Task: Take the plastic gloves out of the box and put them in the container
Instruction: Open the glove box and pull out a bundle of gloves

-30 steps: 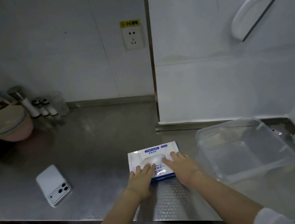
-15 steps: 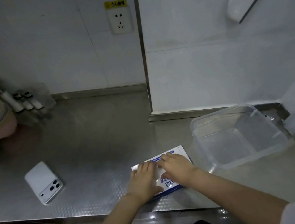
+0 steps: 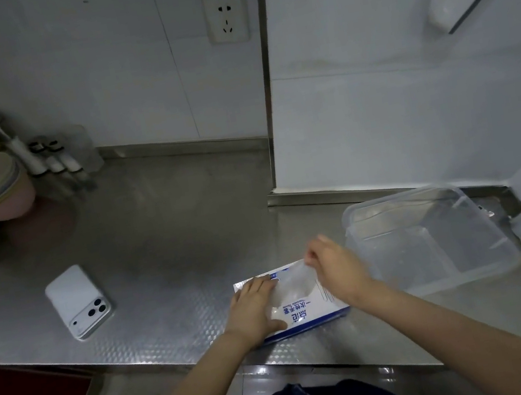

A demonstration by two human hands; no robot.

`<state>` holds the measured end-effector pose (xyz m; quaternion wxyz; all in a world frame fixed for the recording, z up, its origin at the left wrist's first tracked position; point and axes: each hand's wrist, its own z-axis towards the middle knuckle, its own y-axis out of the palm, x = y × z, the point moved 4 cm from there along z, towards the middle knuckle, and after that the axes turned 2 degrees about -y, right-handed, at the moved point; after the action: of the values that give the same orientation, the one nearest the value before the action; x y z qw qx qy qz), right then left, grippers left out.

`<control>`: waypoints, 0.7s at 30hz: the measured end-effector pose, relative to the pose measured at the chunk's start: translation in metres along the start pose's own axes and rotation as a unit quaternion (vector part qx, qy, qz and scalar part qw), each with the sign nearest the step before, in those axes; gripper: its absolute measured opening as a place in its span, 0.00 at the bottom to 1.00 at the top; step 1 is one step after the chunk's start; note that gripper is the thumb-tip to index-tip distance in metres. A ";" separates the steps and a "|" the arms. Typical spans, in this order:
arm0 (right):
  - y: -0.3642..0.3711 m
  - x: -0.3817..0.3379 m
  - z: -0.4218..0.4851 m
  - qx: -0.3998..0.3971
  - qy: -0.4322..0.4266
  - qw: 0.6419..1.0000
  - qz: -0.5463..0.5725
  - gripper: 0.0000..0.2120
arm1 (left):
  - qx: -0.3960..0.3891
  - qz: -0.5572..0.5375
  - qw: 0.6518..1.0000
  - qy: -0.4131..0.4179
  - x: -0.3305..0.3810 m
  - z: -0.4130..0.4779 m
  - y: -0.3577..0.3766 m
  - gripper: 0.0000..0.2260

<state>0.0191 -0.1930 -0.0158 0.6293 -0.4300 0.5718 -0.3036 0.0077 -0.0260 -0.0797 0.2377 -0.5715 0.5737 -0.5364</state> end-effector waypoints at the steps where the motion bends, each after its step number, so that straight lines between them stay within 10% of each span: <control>1: -0.005 0.008 0.000 0.010 0.026 0.999 0.021 0.05 | 0.000 -0.001 1.000 -0.001 0.001 0.000 0.000 0.37; 8: 0.007 0.008 -0.002 -0.098 0.044 0.994 0.034 0.13 | -0.006 0.006 1.000 -0.014 0.005 0.000 -0.002 0.38; 17: -0.083 0.008 0.020 0.131 0.031 0.980 0.150 0.09 | -0.024 0.012 0.999 -0.025 0.005 -0.003 -0.005 0.37; 21: -0.110 0.018 0.023 0.063 0.057 0.985 0.147 0.11 | -0.079 -0.110 0.990 -0.038 0.016 0.001 -0.021 0.37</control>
<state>0.0569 -0.2529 0.0732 0.6594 -0.2828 0.6433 -0.2672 0.0133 -0.0362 -0.0558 0.1532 -0.6676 0.5386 -0.4907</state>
